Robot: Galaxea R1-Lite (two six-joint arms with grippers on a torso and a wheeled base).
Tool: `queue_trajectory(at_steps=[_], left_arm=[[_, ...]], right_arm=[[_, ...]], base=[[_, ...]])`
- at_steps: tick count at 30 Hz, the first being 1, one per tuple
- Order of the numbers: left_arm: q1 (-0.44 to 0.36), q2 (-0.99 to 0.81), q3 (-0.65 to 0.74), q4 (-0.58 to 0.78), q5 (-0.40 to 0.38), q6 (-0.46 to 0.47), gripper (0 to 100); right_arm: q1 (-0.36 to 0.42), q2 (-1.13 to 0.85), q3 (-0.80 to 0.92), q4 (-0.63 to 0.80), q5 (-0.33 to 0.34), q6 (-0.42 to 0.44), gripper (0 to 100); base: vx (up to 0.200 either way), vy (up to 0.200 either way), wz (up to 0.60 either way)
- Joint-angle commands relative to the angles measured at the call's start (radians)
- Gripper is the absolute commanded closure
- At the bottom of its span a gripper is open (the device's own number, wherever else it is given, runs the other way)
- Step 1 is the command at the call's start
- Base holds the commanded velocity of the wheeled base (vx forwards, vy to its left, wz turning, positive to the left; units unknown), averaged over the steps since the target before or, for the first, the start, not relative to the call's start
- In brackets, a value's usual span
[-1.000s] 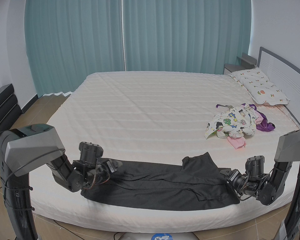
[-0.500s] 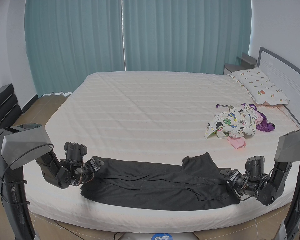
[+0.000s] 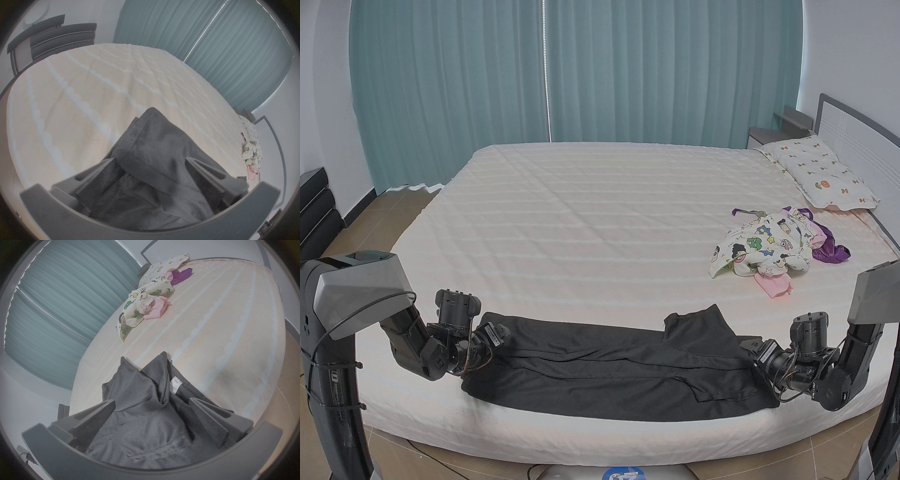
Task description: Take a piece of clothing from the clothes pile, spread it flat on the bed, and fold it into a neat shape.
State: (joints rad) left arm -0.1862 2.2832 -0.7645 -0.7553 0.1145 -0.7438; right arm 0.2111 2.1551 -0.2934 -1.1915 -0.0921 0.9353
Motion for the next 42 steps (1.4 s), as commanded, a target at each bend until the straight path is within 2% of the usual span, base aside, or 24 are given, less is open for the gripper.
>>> queue_trajectory(at_steps=[1, 16, 34, 42], left_arm=[[0.002, 0.002, 0.011, -0.001, 0.021, 0.000, 100], [0.031, -0.074, 0.086, -0.004, 0.034, 0.008, 100], [0.021, -0.037, 0.097, -0.050, 0.025, 0.004, 100], [0.024, -0.045, 0.157, -0.122, 0.024, 0.009, 100]], right_arm=[[0.001, 0.002, 0.000, 0.000, 0.000, 0.000, 0], [0.007, -0.003, 0.000, 0.000, 0.000, 0.000, 0], [0.004, -0.014, -0.013, 0.001, -0.003, -0.006, 0], [0.019, 0.034, -0.070, 0.023, -0.001, -0.099, 0]], base=[[0.000, 0.000, 0.00], [0.000, 0.000, 0.00], [0.000, 0.000, 0.00], [0.000, 0.000, 0.00]])
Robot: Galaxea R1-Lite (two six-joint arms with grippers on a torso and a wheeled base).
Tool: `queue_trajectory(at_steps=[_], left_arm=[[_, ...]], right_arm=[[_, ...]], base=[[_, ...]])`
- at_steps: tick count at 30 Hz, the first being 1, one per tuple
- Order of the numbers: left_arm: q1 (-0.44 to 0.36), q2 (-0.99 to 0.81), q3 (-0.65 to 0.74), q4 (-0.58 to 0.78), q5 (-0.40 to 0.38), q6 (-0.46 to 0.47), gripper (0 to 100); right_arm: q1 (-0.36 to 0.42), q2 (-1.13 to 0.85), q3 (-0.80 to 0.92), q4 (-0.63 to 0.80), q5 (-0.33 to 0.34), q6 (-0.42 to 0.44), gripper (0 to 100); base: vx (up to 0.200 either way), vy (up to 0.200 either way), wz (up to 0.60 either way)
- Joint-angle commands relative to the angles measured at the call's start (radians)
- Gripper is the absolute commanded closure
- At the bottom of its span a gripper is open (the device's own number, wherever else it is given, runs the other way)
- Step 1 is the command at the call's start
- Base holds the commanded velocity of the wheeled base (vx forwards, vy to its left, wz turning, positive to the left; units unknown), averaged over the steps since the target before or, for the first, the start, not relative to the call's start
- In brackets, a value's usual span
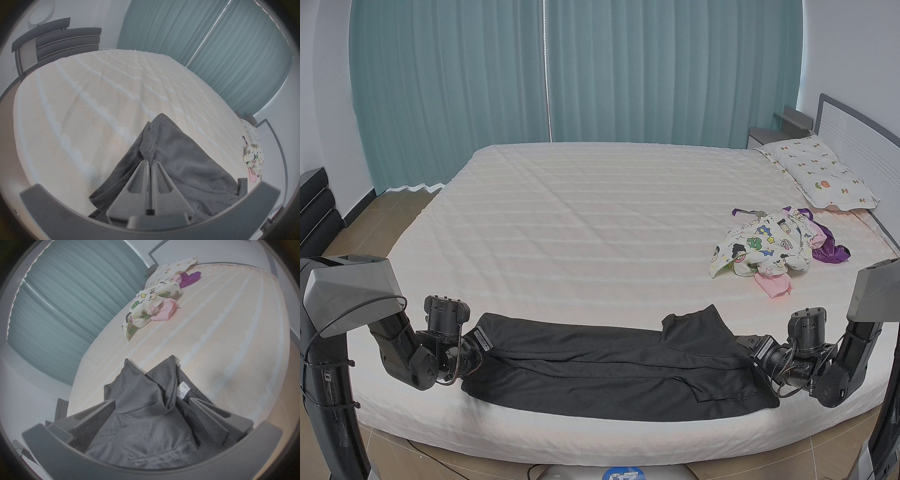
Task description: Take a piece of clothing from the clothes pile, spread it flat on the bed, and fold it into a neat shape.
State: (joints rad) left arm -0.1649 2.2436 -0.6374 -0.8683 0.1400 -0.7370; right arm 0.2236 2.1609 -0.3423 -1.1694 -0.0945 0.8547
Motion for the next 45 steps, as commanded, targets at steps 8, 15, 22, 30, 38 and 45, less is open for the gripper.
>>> queue_trajectory(at_steps=[8, 15, 22, 30, 38, 45], left_arm=[[0.004, -0.006, 0.051, -0.011, -0.023, -0.001, 0], [0.021, -0.021, 0.061, -0.011, -0.023, -0.010, 0], [0.031, -0.047, 0.079, -0.011, -0.051, -0.016, 0], [0.039, -0.045, 0.084, -0.011, -0.054, -0.016, 0], [0.044, -0.033, 0.085, -0.011, -0.056, -0.016, 0], [0.044, -0.029, 0.087, -0.011, -0.073, -0.018, 0]], right_arm=[[-0.017, 0.085, -0.126, 0.004, 0.018, -0.164, 0], [-0.018, 0.132, -0.287, 0.120, 0.099, -0.174, 0], [-0.018, 0.168, -0.385, 0.195, 0.119, -0.175, 0], [-0.017, 0.211, -0.417, 0.211, 0.150, -0.171, 0], [-0.036, 0.155, -0.351, 0.209, 0.147, -0.164, 100], [-0.052, 0.083, -0.261, 0.200, 0.147, -0.160, 100]], base=[[0.000, 0.000, 0.00], [0.000, 0.000, 0.00], [0.000, 0.000, 0.00], [0.000, 0.000, 0.00], [0.000, 0.000, 0.00], [0.000, 0.000, 0.00]])
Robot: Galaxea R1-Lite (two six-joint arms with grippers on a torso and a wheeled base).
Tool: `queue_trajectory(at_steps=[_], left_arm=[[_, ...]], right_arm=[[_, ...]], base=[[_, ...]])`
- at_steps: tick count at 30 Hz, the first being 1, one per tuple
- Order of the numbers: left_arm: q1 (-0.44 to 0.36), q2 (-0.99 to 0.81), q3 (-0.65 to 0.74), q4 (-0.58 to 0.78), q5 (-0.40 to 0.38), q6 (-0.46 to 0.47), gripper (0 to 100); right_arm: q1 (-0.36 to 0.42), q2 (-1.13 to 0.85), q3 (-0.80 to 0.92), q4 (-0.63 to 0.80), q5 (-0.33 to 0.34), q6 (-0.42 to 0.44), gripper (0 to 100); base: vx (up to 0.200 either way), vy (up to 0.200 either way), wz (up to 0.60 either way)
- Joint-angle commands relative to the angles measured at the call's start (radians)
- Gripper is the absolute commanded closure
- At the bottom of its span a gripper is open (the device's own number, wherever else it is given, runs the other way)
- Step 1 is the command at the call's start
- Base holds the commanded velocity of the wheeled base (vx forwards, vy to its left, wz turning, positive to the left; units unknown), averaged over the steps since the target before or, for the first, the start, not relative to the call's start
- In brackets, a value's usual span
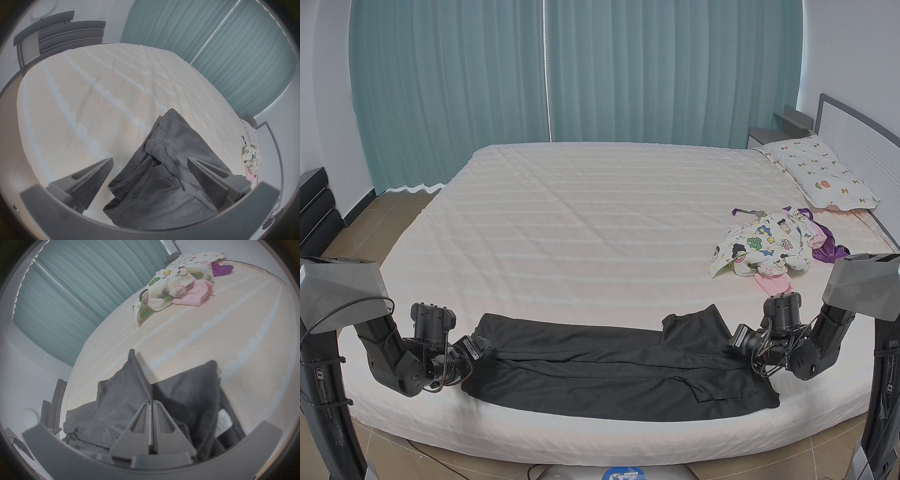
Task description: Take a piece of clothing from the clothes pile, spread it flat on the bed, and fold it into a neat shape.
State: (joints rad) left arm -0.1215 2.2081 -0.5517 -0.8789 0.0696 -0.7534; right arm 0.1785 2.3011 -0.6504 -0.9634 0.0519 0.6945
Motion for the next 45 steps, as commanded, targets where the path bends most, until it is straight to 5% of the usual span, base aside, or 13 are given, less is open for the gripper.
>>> queue_trajectory(at_steps=[1, 15, 29, 30, 37, 45], left_arm=[[0.002, 0.009, 0.001, 0.000, -0.004, -0.001, 0], [0.008, 0.019, 0.001, 0.000, -0.005, 0.000, 0], [0.006, 0.012, 0.007, 0.000, -0.005, 0.000, 0], [0.006, 0.012, 0.009, 0.000, -0.005, 0.000, 0], [0.008, -0.031, 0.030, 0.000, -0.010, 0.002, 0], [0.014, -0.142, 0.090, 0.006, -0.103, 0.008, 0]], right_arm=[[-0.007, -0.071, 0.069, -0.012, 0.002, 0.000, 100], [0.004, -0.091, 0.293, -0.230, -0.006, -0.013, 100], [0.006, -0.086, 0.319, -0.238, -0.010, -0.030, 100], [0.006, -0.081, 0.308, -0.239, -0.010, -0.029, 0], [0.002, -0.111, 0.296, -0.239, -0.017, 0.000, 0], [0.024, -0.219, 0.387, -0.228, -0.043, 0.140, 0]], base=[[0.000, 0.000, 0.00], [0.000, 0.000, 0.00], [0.000, 0.000, 0.00], [0.000, 0.000, 0.00], [0.000, 0.000, 0.00], [0.000, 0.000, 0.00]])
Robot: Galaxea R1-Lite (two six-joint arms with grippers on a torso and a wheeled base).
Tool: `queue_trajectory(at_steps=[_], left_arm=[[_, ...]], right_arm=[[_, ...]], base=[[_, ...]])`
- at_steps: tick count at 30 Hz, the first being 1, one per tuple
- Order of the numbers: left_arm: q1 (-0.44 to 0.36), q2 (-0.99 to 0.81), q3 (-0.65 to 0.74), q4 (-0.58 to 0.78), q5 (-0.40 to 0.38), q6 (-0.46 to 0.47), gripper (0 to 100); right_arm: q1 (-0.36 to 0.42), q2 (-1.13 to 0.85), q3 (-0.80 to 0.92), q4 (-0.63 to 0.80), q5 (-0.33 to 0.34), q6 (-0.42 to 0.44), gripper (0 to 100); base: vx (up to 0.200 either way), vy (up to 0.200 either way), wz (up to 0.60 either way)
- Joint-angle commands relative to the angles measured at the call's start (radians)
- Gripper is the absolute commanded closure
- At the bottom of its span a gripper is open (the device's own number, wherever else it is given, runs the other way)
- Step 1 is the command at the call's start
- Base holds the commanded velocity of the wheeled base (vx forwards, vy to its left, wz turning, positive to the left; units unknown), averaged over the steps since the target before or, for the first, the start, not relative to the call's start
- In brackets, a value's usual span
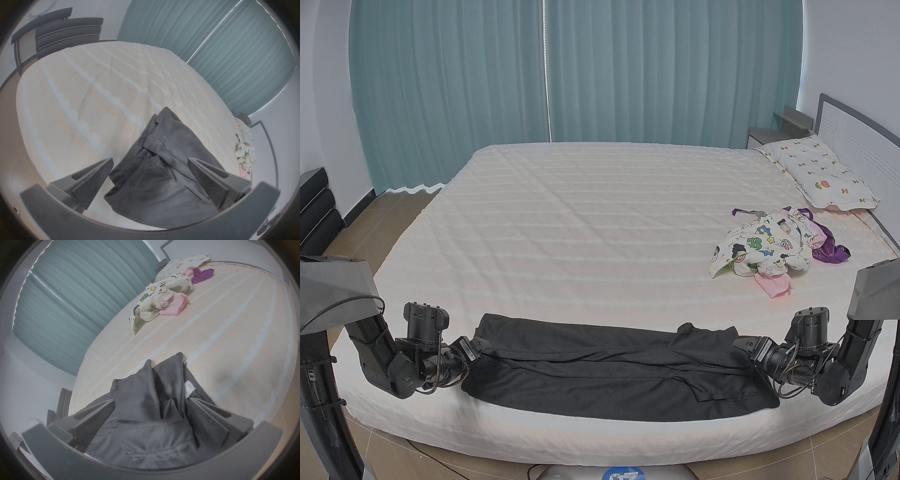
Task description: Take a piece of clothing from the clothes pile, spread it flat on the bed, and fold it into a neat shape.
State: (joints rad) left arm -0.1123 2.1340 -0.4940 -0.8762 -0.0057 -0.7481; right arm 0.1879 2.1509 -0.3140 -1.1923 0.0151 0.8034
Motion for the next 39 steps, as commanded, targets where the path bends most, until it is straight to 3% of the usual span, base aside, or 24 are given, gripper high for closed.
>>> queue_trajectory(at_steps=[1, 6, 23, 24, 32, 39], left_arm=[[0.003, -0.068, 0.038, 0.005, -0.028, 0.004, 0], [0.002, -0.055, 0.040, 0.009, -0.028, 0.013, 0], [0.005, 0.081, 0.032, -0.003, -0.031, 0.093, 0], [0.006, 0.081, 0.032, -0.003, -0.031, 0.093, 100], [0.016, 0.075, 0.043, 0.006, 0.026, 0.096, 100], [0.019, 0.072, 0.078, 0.011, 0.055, 0.164, 100]], right_arm=[[0.015, -0.080, 0.070, -0.001, -0.004, 0.056, 0], [0.002, -0.066, 0.090, -0.010, -0.003, 0.114, 0], [0.018, -0.059, 0.108, -0.010, 0.002, 0.119, 0], [0.018, -0.059, 0.108, -0.010, 0.002, 0.119, 0], [0.016, -0.059, 0.112, -0.012, 0.002, 0.120, 0], [0.016, -0.060, 0.116, -0.012, 0.002, 0.119, 0]], base=[[0.000, 0.000, 0.00], [0.000, 0.000, 0.00], [0.000, 0.000, 0.00], [0.000, 0.000, 0.00], [0.000, 0.000, 0.00], [0.000, 0.000, 0.00]])
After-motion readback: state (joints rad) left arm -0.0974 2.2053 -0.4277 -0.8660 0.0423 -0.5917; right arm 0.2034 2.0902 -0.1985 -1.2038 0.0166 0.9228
